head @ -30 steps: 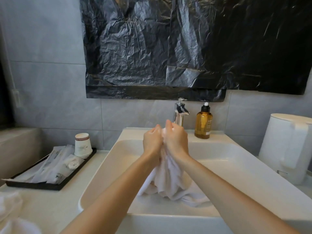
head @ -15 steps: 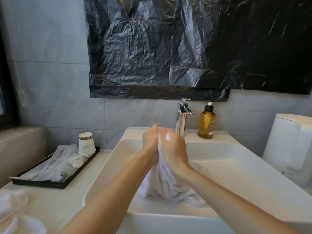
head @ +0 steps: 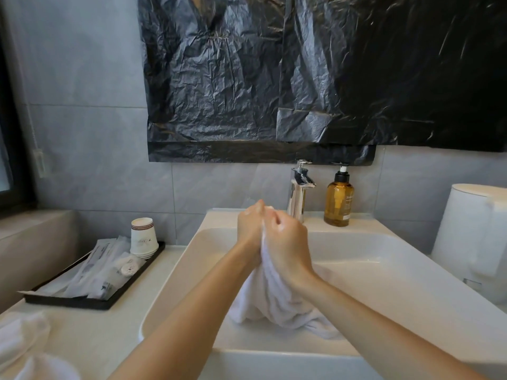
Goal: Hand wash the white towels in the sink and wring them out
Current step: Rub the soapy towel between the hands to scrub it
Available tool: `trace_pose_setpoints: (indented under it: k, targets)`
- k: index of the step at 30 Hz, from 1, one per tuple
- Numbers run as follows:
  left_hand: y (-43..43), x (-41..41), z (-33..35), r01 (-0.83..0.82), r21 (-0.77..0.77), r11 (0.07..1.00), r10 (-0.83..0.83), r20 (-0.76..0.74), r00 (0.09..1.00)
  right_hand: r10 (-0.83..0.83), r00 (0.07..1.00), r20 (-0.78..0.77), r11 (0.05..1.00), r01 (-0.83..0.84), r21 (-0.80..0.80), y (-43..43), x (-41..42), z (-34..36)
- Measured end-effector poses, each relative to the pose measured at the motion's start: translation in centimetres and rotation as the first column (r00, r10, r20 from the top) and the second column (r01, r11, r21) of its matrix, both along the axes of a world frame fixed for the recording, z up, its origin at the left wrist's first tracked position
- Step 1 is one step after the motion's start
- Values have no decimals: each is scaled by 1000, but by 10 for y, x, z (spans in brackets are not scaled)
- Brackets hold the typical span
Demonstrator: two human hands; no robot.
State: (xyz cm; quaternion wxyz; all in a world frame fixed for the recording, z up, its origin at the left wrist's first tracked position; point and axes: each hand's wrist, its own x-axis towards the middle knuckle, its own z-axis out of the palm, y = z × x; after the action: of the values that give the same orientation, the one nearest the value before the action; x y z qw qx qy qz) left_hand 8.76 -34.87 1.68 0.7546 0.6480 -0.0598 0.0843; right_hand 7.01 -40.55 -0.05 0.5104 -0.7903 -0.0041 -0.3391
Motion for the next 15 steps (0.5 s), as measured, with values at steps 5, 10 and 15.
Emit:
trace_pose_setpoints:
  k: [5, 10, 15]
  targets:
    - [-8, -11, 0, 0, -6, 1000, 0, -23, 1000, -74, 988, -137, 978, 99, 185, -16, 21, 15]
    - [-2, -11, 2, -23, -23, 999, 22, -47, 999, 0, 998, -64, 994, 7, 109, -11, 11, 6]
    - [-6, -12, 3, -12, -74, 997, 7, -67, 998, 18, 999, -47, 996, -14, 87, -9, 8, 6]
